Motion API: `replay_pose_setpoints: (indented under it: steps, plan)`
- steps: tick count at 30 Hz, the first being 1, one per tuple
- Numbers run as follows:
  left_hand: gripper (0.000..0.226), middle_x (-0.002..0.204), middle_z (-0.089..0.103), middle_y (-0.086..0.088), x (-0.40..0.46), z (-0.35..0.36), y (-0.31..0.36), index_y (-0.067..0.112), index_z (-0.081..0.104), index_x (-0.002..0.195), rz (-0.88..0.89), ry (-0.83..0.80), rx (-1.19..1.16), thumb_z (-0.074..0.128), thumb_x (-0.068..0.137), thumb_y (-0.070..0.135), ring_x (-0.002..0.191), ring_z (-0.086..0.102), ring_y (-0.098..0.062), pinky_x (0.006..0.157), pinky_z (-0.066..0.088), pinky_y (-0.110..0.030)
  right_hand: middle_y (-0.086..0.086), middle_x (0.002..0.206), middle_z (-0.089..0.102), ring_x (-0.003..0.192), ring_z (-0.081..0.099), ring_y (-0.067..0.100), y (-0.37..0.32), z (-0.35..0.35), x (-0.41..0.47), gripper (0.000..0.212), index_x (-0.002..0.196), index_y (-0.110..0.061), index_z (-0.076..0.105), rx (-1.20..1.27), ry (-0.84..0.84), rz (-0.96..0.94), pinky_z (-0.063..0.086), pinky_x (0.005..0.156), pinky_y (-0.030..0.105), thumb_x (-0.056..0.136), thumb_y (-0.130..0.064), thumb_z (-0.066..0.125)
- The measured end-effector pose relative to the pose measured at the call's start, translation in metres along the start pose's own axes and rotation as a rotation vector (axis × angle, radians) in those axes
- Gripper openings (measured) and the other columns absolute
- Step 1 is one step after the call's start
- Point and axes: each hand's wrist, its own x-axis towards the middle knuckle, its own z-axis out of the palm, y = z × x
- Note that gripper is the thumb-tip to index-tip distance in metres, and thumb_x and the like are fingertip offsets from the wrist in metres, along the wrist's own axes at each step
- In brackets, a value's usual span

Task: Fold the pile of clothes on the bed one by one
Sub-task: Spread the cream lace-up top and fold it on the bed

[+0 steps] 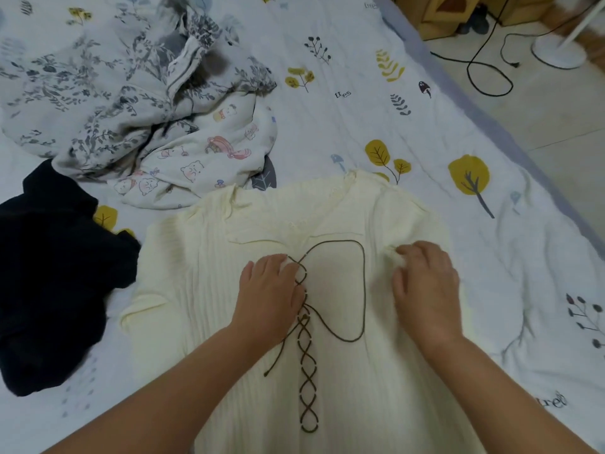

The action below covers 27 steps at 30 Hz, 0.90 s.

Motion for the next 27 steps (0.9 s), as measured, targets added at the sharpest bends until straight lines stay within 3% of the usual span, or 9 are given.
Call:
replay_pose_setpoints:
  steps: [2, 5, 9, 11, 15, 17, 21, 25, 27]
  plan:
    - [0.037, 0.097, 0.066, -0.006, 0.008, -0.001, 0.014, 0.011, 0.068, 0.091, 0.032, 0.022, -0.058, 0.038, 0.081, 0.031, 0.088, 0.064, -0.026, 0.078, 0.048, -0.040, 0.019, 0.121, 0.051, 0.109, 0.047, 0.037, 0.025, -0.012, 0.011, 0.034, 0.120, -0.004, 0.057, 0.007, -0.044, 0.161, 0.035, 0.090, 0.043, 0.086, -0.003, 0.052]
    - [0.028, 0.111, 0.060, -0.003, 0.019, 0.000, 0.039, 0.012, 0.065, 0.108, 0.065, -0.031, -0.109, 0.045, 0.090, 0.024, 0.104, 0.055, -0.022, 0.091, 0.037, -0.034, 0.020, 0.137, 0.039, 0.123, 0.037, 0.038, 0.063, -0.024, 0.024, 0.043, 0.136, -0.005, 0.040, -0.036, -0.178, 0.454, 0.029, 0.100, 0.045, 0.094, -0.010, 0.043]
    - [0.029, 0.124, 0.053, 0.002, 0.032, 0.011, 0.072, 0.017, 0.057, 0.120, 0.074, -0.060, -0.142, 0.043, 0.095, 0.024, 0.114, 0.046, -0.016, 0.097, 0.032, -0.028, 0.021, 0.123, 0.055, 0.112, 0.052, 0.037, 0.097, -0.018, 0.029, 0.042, 0.123, -0.002, 0.049, 0.149, -0.478, 0.690, 0.040, 0.094, 0.042, 0.093, -0.031, 0.050]
    - [0.029, 0.124, 0.053, 0.001, 0.041, 0.015, 0.090, 0.017, 0.057, 0.120, 0.042, -0.074, -0.188, 0.043, 0.095, 0.023, 0.113, 0.047, -0.017, 0.096, 0.035, -0.029, 0.014, 0.104, 0.064, 0.096, 0.059, 0.031, 0.106, -0.014, 0.027, 0.035, 0.106, -0.003, 0.060, 0.196, -0.604, 0.625, 0.044, 0.084, 0.035, 0.090, -0.034, 0.054]
    - [0.027, 0.120, 0.055, -0.002, 0.058, 0.021, 0.123, 0.016, 0.058, 0.118, -0.033, -0.088, -0.334, 0.045, 0.094, 0.019, 0.112, 0.048, -0.019, 0.096, 0.038, -0.029, 0.009, 0.074, 0.059, 0.068, 0.055, 0.024, 0.116, -0.016, 0.031, 0.017, 0.077, -0.005, 0.060, 0.270, -0.616, 0.579, 0.048, 0.073, 0.036, 0.088, -0.016, 0.054]
    - [0.025, 0.116, 0.057, -0.003, 0.066, 0.023, 0.136, 0.016, 0.061, 0.113, -0.045, -0.091, -0.413, 0.047, 0.093, 0.017, 0.111, 0.049, -0.020, 0.095, 0.039, -0.028, 0.006, 0.073, 0.057, 0.067, 0.054, 0.022, 0.113, -0.025, 0.036, 0.017, 0.074, -0.008, 0.054, 0.281, -0.574, 0.548, 0.050, 0.070, 0.038, 0.089, -0.015, 0.051]
    - [0.021, 0.100, 0.056, -0.003, 0.085, 0.010, 0.161, 0.018, 0.065, 0.105, -0.181, -0.088, -0.571, 0.047, 0.093, 0.022, 0.093, 0.051, -0.016, 0.085, 0.041, -0.028, -0.002, 0.063, 0.048, 0.059, 0.044, 0.015, 0.088, -0.049, 0.038, 0.022, 0.069, -0.015, 0.043, 0.246, -0.351, 0.317, 0.034, 0.054, 0.028, 0.088, -0.020, 0.053]
    - [0.038, 0.074, 0.059, 0.002, 0.102, -0.029, 0.167, 0.017, 0.062, 0.079, -0.441, -0.467, -1.142, 0.044, 0.092, 0.047, 0.073, 0.056, -0.016, 0.073, 0.045, -0.030, -0.008, 0.051, 0.047, 0.049, 0.043, 0.004, 0.042, -0.065, 0.035, 0.021, 0.067, -0.023, 0.050, 0.571, -0.336, 0.163, 0.033, 0.047, 0.014, 0.086, -0.025, 0.060]
    - [0.030, 0.064, 0.059, -0.001, 0.104, -0.042, 0.154, 0.013, 0.059, 0.071, -0.372, -0.569, -1.255, 0.052, 0.092, 0.033, 0.065, 0.057, -0.017, 0.064, 0.046, -0.027, -0.008, 0.054, 0.054, 0.048, 0.050, 0.004, 0.021, -0.070, 0.035, 0.011, 0.078, -0.020, 0.059, 0.783, -0.468, 0.162, 0.041, 0.049, 0.018, 0.087, -0.015, 0.059]
